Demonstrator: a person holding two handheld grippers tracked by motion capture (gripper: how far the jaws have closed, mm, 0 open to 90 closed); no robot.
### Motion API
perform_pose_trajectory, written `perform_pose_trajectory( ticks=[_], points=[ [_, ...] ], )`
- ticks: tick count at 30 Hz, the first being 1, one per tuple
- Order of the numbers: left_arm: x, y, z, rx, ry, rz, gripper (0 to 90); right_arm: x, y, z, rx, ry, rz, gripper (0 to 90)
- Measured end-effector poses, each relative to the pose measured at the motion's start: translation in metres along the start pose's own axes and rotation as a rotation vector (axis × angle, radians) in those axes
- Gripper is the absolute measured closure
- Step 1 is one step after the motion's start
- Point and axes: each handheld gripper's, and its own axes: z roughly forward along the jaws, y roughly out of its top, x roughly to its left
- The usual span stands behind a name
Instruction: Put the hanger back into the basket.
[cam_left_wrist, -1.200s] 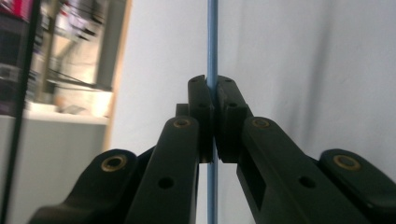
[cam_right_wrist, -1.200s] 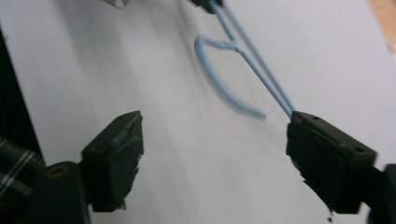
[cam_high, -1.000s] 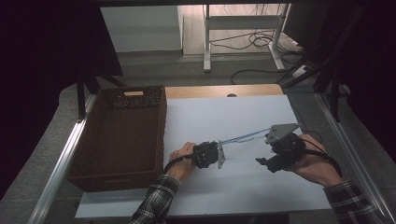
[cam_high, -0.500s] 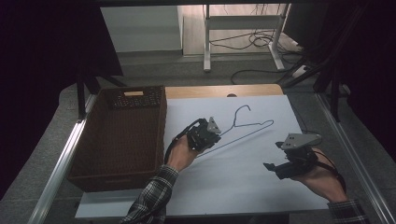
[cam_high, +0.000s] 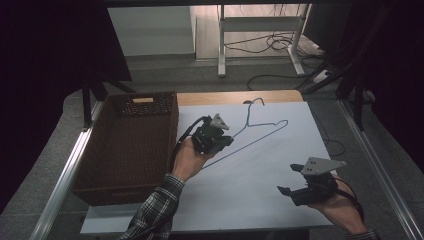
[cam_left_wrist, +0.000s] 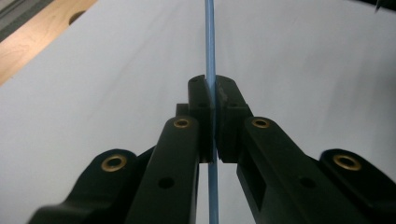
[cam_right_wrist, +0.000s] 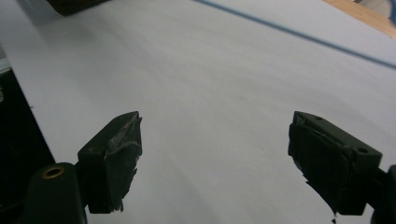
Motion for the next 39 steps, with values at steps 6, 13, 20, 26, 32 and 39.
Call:
perform_pose_trajectory(
  ticks=[6,13,20,26,32,39],
  points=[
    [0.010,0.003,-0.029,-0.029,-0.003,-0.059,87.9,0.008,-0.006,0.007,-0.004,0.032,0.013,17.8],
    [0.020,-0.001,-0.058,-0.027,0.050,-0.068,88.0,0.012,-0.012,0.017,0.029,0.051,0.006,17.8],
    [0.030,-0.014,-0.075,-0.036,0.098,-0.088,88.1,0.014,-0.012,0.018,0.033,0.065,0.007,17.8],
    [0.043,-0.030,-0.098,-0.054,0.129,-0.120,88.1,0.015,-0.012,0.021,0.044,0.068,0.003,17.8],
    [0.054,-0.047,-0.117,-0.066,0.167,-0.155,88.1,0.015,-0.012,0.022,0.050,0.068,0.005,17.8],
    [0.066,-0.070,-0.137,-0.093,0.204,-0.202,88.1,0.017,-0.013,0.024,0.060,0.071,0.004,17.8]
  ],
)
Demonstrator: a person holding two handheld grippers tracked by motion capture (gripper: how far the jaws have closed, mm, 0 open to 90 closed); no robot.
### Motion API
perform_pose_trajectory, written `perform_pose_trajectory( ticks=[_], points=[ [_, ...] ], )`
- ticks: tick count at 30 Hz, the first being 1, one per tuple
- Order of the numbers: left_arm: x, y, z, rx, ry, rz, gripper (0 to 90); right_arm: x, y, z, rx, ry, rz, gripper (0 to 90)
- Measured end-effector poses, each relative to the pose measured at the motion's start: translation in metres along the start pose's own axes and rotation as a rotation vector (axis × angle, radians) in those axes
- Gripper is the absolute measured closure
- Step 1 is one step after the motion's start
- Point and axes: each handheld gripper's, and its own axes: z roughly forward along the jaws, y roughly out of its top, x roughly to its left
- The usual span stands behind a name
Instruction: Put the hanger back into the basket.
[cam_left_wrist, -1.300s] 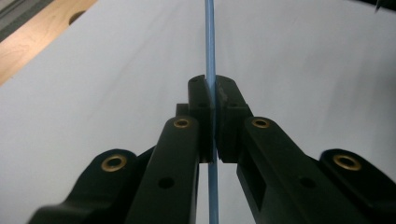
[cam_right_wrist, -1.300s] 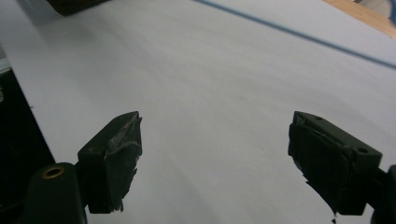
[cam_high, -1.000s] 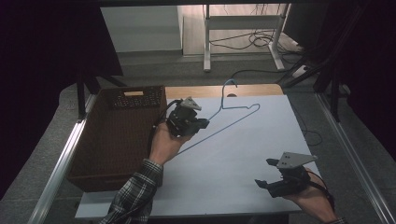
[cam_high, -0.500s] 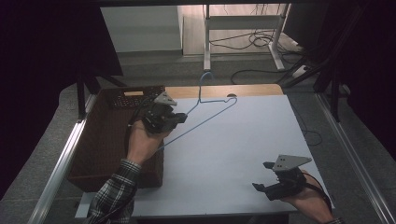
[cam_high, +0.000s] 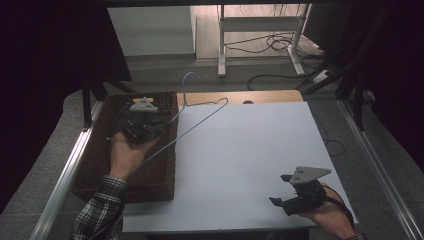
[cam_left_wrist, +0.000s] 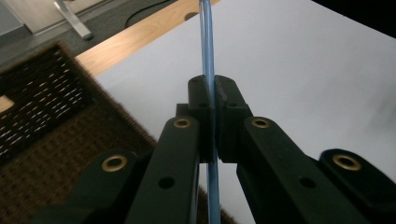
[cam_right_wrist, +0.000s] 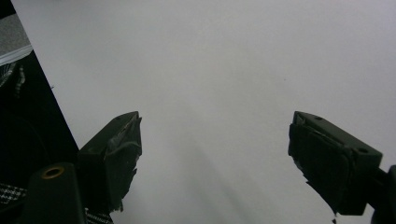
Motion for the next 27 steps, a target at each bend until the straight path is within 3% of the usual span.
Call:
perform_pose_trajectory(
  ticks=[9,21,27],
  points=[
    [0.022,-0.022,-0.026,-0.015,0.055,-0.039,88.2,0.001,-0.001,0.003,0.013,0.003,0.002,17.8],
    [0.056,-0.062,-0.067,-0.070,0.173,-0.115,88.1,0.000,-0.001,0.005,0.026,0.005,0.006,17.8],
    [0.072,-0.084,-0.068,-0.074,0.199,-0.142,88.1,0.001,-0.001,0.007,0.034,0.008,0.004,17.8]
  ],
)
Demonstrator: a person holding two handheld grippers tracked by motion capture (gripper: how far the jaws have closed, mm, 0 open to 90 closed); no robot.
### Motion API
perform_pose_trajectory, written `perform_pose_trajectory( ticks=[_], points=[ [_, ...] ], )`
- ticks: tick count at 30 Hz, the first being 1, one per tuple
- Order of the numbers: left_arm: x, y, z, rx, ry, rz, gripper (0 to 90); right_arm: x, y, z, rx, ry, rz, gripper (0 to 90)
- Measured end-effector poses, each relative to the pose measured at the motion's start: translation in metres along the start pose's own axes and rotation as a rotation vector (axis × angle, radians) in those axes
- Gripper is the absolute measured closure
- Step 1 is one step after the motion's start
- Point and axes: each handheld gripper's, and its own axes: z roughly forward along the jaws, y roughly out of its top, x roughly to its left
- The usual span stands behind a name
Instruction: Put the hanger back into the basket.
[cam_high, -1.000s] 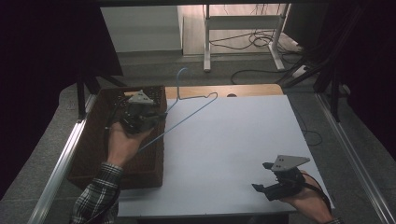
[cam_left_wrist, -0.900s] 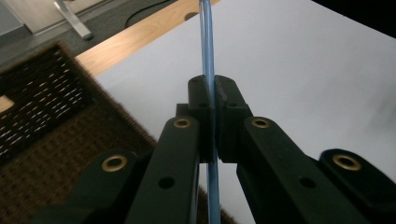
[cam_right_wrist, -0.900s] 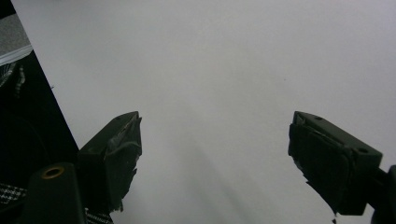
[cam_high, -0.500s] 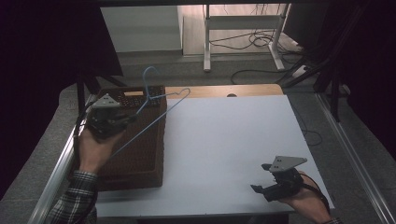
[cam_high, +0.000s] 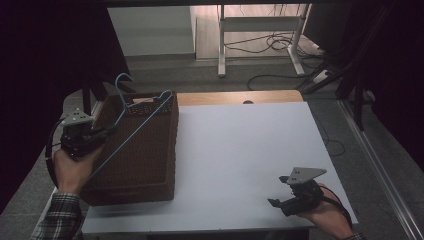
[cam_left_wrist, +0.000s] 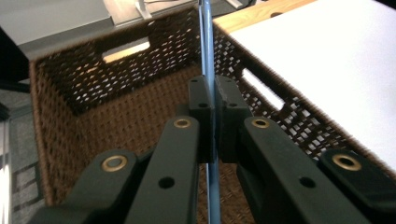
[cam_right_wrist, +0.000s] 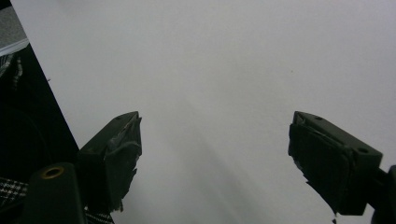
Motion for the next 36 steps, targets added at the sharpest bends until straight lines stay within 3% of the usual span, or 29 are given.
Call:
perform_pose_trajectory(
  ticks=[13,23,29,33,36],
  points=[
    [0.016,-0.029,0.033,-0.010,-0.028,-0.057,88.0,0.000,-0.001,0.002,0.018,0.005,-0.004,17.8],
    [0.022,-0.036,0.059,0.059,-0.048,-0.076,87.9,0.000,-0.001,0.003,0.028,0.006,-0.008,17.8],
    [0.021,-0.037,0.070,0.139,-0.024,-0.064,87.8,0.001,-0.001,0.006,0.039,0.016,-0.015,17.8],
    [0.023,-0.038,0.072,0.158,-0.023,-0.077,87.7,0.001,-0.001,0.005,0.042,0.014,-0.021,17.7],
    [0.022,-0.040,0.073,0.169,0.011,-0.057,85.8,0.001,-0.001,0.006,0.046,0.018,-0.021,17.8]
  ],
)
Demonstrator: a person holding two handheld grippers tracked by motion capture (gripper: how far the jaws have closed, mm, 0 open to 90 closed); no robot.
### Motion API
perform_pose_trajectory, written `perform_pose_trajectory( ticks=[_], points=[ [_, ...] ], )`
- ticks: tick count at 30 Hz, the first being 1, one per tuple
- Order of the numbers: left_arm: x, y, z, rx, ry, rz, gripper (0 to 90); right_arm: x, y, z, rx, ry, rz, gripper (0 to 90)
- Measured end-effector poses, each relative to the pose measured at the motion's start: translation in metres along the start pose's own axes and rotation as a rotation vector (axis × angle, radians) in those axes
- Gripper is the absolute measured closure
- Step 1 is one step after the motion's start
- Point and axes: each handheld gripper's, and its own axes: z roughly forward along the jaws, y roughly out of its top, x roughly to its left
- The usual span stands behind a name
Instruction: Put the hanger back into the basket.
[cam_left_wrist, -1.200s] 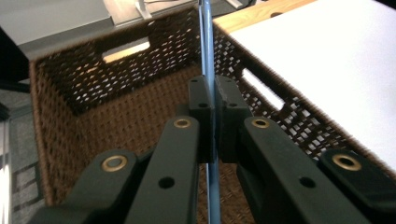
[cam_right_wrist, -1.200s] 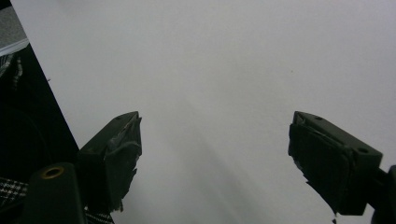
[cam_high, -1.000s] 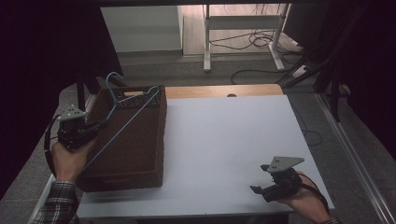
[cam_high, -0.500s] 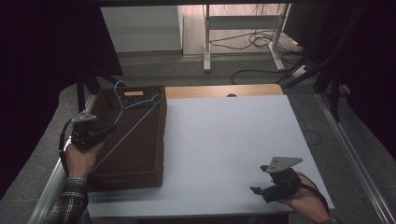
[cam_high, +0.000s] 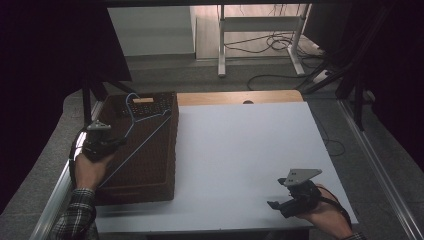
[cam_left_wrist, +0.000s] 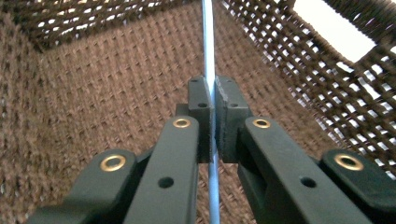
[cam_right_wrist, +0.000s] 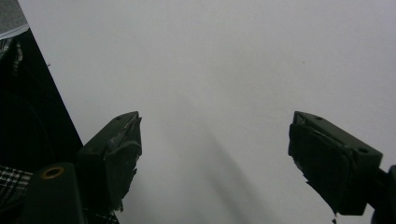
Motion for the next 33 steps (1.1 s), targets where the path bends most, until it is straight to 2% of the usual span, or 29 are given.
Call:
perform_pose_trajectory(
  ticks=[1,3,4,5,7,9,12,15,17,24,30,33],
  points=[
    [0.000,0.000,-0.001,-0.012,0.007,0.009,85.8,0.000,0.000,0.000,0.003,0.000,-0.001,17.8],
    [-0.001,0.001,-0.007,-0.056,0.049,0.012,75.1,0.000,0.000,0.001,0.010,0.005,0.001,17.8],
    [-0.001,0.002,-0.008,-0.069,0.055,0.012,72.1,0.000,-0.001,0.002,0.014,0.008,-0.001,17.7],
    [-0.001,0.002,-0.010,-0.072,0.062,0.013,65.0,0.001,-0.001,0.003,0.019,0.011,-0.004,17.8],
    [-0.002,0.002,-0.012,-0.077,0.091,0.024,62.7,0.001,-0.001,0.003,0.023,0.012,-0.008,17.7],
    [-0.001,0.001,-0.014,-0.089,0.094,0.022,54.5,0.002,0.000,0.003,0.024,0.012,-0.010,17.7],
    [-0.001,-0.001,-0.017,-0.100,0.105,0.020,48.0,0.001,0.000,0.003,0.023,0.011,-0.012,17.7],
    [0.000,-0.002,-0.019,-0.116,0.094,0.006,43.6,0.001,0.000,0.003,0.023,0.012,-0.011,17.7],
    [-0.001,-0.002,-0.021,-0.126,0.079,-0.003,37.6,0.002,0.000,0.003,0.020,0.007,-0.009,17.7],
    [-0.009,0.001,-0.023,-0.148,0.024,0.000,27.8,0.002,0.000,0.001,0.002,-0.004,-0.007,17.5],
    [-0.018,0.004,-0.028,-0.189,-0.063,-0.023,21.1,0.002,0.000,0.001,0.002,-0.006,-0.006,17.3],
    [-0.024,0.005,-0.030,-0.185,-0.078,-0.013,18.0,0.002,0.000,0.002,0.004,-0.006,-0.010,17.3]
  ],
)
